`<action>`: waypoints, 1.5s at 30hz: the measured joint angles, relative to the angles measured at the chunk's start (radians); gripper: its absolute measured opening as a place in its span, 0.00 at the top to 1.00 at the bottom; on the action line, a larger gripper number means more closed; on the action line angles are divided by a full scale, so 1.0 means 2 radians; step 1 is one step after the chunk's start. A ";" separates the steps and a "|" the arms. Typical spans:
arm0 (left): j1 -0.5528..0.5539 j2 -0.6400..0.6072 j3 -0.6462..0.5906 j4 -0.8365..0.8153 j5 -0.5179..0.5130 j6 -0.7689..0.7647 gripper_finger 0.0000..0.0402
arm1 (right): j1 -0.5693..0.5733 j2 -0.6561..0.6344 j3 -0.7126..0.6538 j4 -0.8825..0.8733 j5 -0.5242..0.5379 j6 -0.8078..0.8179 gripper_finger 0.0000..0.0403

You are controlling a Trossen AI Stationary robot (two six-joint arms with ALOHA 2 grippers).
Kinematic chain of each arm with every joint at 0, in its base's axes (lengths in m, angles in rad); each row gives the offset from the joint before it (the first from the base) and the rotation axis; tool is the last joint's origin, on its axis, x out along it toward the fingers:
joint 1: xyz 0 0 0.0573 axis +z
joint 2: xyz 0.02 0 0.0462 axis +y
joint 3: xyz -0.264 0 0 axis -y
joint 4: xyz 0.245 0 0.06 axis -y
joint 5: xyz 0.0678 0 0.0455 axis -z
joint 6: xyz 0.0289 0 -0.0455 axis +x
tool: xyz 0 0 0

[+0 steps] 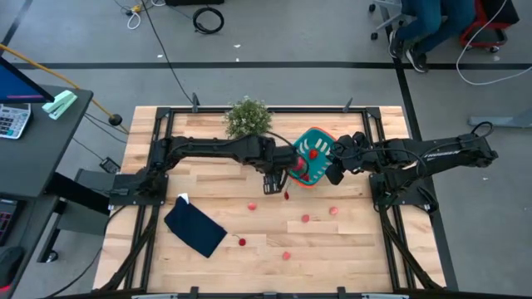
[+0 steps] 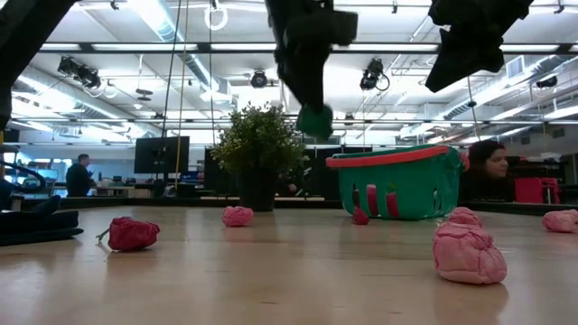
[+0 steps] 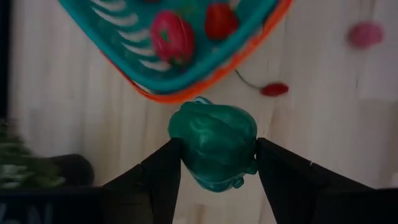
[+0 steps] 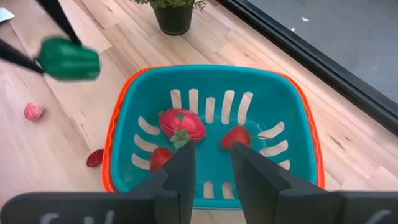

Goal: Pick and placing Produce into tupperware
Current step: Put the green bell pepper into the basket

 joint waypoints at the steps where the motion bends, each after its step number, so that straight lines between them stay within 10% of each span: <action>1: 0.001 0.000 0.013 -0.006 0.000 0.000 0.49 | 0.000 0.000 0.000 0.000 0.000 -0.002 0.73; 9: 0.003 -0.001 0.093 0.038 0.000 0.072 0.49 | 0.000 0.000 0.000 0.000 0.000 -0.002 0.73; 45: 0.064 0.145 0.092 0.191 0.032 0.131 0.46 | 0.000 0.000 0.000 -0.006 0.000 -0.006 0.73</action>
